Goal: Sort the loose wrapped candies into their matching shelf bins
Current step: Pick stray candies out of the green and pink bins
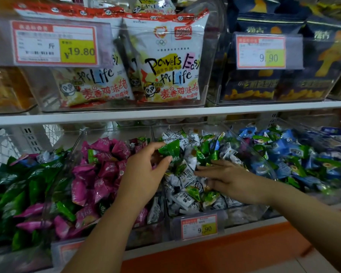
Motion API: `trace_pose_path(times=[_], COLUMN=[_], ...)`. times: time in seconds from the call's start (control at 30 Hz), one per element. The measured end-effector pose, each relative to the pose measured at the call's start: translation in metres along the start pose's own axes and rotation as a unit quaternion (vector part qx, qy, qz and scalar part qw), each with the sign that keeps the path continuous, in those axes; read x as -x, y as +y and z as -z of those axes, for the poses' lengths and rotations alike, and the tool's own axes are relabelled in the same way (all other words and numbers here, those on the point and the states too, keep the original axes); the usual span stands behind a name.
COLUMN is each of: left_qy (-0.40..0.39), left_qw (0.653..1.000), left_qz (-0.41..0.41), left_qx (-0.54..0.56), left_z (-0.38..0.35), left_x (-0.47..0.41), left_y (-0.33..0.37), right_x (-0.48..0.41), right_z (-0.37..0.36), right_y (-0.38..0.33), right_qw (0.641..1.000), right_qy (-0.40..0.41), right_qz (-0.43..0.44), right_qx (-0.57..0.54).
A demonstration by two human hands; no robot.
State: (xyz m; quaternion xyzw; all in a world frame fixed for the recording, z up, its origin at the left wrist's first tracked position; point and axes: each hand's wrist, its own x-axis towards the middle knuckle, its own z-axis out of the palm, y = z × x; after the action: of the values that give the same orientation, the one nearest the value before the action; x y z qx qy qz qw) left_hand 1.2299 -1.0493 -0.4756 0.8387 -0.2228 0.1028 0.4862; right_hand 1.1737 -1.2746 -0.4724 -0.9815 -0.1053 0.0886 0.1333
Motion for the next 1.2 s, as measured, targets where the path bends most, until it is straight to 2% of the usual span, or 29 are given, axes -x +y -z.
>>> trace_pose_path(times=[0.1, 0.17, 0.23, 0.27, 0.37, 0.47, 0.57, 0.67, 0.8, 0.97, 1.2], left_qy=[-0.002, -0.003, 0.001, 0.004, 0.003, -0.001, -0.001, -0.003, 0.001, 0.001, -0.005], left_qw=[1.0, 1.0, 1.0, 1.0, 1.0, 1.0, 1.0, 1.0, 1.0, 1.0, 1.0], left_qz=[0.001, 0.0, 0.0, 0.0, -0.005, -0.003, -0.001, 0.0, -0.005, -0.002, -0.005], left_qx=[-0.005, -0.009, -0.009, -0.008, -0.007, -0.002, 0.002, 0.003, 0.007, 0.007, 0.004], left_z=[0.0, 0.0, -0.002, -0.002, -0.003, -0.002, 0.0, 0.002, 0.003, 0.003, 0.005], left_x=[-0.001, -0.001, -0.002, -0.002, -0.002, -0.002, -0.002, -0.002, -0.001, 0.0, 0.003], left_y=[-0.001, -0.002, -0.003, -0.004, -0.004, -0.005, -0.007, -0.007, -0.004, -0.002, 0.001], right_x=[0.013, 0.013, 0.001, -0.007, -0.035, -0.056, -0.069, -0.07, -0.051, -0.031, -0.017], right_z=[0.018, 0.03, 0.035, 0.035, 0.033, 0.044, 0.052, 0.045, 0.034, 0.025, 0.024], right_y=[0.0, 0.003, 0.012, 0.014, 0.018, 0.013, 0.009, 0.008, 0.009, 0.006, 0.0], right_qw=[0.993, 0.978, 0.964, 0.964, 0.981, 0.99, 0.99, 0.989, 0.995, 0.985, 0.924], right_qy=[0.034, 0.113, 0.209, 0.226, 0.162, 0.053, -0.045, -0.066, 0.018, 0.131, 0.311], right_qz=[-0.012, -0.031, -0.052, -0.067, -0.096, -0.092, -0.118, -0.118, -0.085, -0.07, -0.092], right_qx=[-0.108, -0.174, -0.156, -0.123, -0.047, -0.095, -0.069, -0.061, -0.044, -0.087, -0.201])
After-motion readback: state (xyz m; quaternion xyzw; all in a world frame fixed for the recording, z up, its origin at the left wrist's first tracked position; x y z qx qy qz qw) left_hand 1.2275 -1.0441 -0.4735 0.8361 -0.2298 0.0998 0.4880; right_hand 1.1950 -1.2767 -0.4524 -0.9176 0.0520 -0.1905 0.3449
